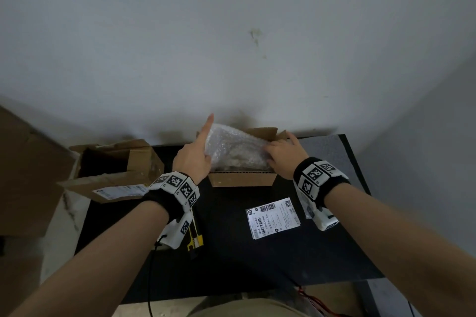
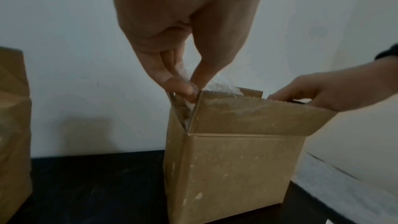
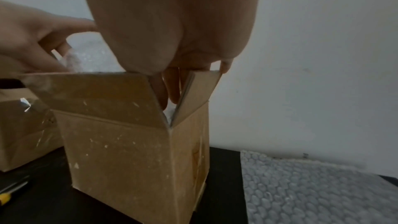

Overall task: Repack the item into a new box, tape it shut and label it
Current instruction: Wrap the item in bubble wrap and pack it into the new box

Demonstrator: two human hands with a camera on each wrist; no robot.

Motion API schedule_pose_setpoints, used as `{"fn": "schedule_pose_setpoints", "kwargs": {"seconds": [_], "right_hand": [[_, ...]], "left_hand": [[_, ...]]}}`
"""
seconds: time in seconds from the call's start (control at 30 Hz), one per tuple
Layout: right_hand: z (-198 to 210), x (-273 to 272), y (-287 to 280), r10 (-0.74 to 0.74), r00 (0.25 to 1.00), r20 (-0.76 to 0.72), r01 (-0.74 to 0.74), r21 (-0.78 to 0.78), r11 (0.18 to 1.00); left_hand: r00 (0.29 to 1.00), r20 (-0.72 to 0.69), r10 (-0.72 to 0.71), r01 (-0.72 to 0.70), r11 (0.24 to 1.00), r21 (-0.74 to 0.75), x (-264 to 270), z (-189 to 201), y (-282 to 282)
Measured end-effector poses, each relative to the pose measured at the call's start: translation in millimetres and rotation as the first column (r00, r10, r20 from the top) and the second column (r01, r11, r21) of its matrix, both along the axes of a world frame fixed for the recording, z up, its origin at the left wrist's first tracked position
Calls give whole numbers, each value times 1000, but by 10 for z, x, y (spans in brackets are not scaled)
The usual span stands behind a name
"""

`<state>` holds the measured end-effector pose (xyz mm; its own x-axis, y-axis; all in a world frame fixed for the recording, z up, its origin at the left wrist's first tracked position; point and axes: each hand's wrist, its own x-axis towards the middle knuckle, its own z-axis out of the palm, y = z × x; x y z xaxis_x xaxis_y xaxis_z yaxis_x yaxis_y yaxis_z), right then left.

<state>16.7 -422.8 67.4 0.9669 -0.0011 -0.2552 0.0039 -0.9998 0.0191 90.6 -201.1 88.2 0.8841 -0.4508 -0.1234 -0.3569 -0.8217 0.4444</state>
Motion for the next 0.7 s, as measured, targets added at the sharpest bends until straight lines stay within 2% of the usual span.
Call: {"fn": "schedule_pose_setpoints", "kwargs": {"seconds": [0.17,0.3,0.43,0.5,0.57,0.63,0.7], "right_hand": [[-20,-24,-19,-12,1000,14,11,43,999],[-29,-61,-41,9,1000,-7,-8,39,999],[14,-44,19,99,992,80,-95,-49,994],[51,-32,89,120,990,80,-117,-42,992],[77,-26,149,74,997,26,-76,76,994],[111,-18,194,-22,997,-75,40,242,969],[120,3,223,-78,982,-173,133,334,933]], "left_hand": [[998,-32,-50,53,996,74,-3,-1,-1],[994,84,-67,50,982,185,-41,-19,-84],[919,380,-101,35,984,177,1,-78,-110],[915,372,-155,77,973,215,27,-90,-148],[919,345,-193,126,970,208,30,-99,-176],[918,329,-222,167,968,186,23,-110,-184],[919,293,-263,201,953,226,7,-151,-187]]}}
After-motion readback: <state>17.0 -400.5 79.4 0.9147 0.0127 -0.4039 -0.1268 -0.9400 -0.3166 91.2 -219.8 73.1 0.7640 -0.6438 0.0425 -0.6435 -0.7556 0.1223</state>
